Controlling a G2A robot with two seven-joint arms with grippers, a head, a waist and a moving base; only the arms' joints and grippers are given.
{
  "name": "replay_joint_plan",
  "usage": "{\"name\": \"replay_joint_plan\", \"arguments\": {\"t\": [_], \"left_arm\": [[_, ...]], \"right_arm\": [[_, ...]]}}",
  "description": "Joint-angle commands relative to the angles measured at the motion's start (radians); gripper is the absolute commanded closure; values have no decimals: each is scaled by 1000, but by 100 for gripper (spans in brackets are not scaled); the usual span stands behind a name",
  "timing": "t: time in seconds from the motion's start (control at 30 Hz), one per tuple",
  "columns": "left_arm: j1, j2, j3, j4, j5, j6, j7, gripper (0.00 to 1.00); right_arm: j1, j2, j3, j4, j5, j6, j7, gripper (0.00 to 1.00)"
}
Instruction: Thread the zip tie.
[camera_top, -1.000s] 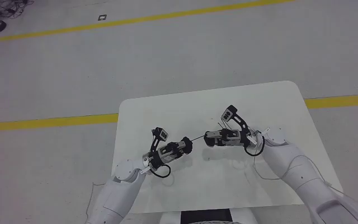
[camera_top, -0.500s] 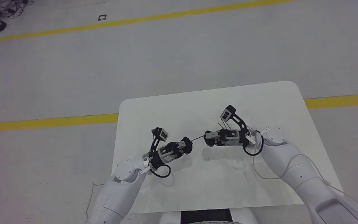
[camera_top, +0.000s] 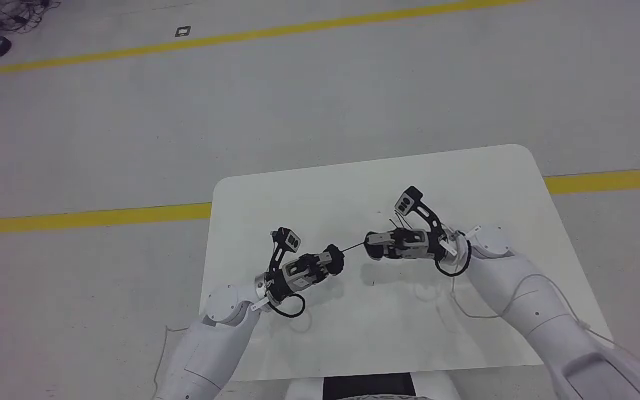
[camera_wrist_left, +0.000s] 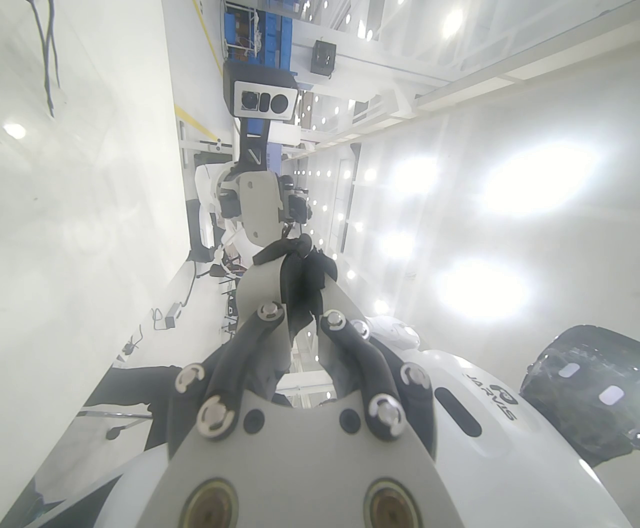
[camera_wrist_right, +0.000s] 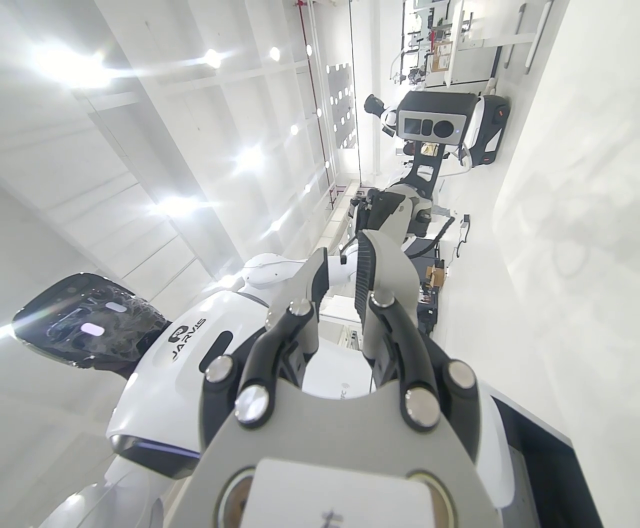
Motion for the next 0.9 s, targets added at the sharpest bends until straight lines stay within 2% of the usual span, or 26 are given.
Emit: {"name": "replay_joint_plan", "arguments": {"t": [0.0, 0.27, 0.43, 0.87], "left_arm": [[0, 0, 0, 0, 0, 0, 0, 100], [0, 0, 0, 0, 0, 0, 0, 100], [0, 0, 0, 0, 0, 0, 0, 100], [0, 0, 0, 0, 0, 0, 0, 100]], "right_arm": [[1, -3, 2, 1, 0, 0, 0, 89], [3, -14, 8, 7, -10, 0, 0, 91], [4, -20, 12, 11, -15, 0, 0, 96], [1, -29, 27, 19, -22, 0, 0, 91]]}}
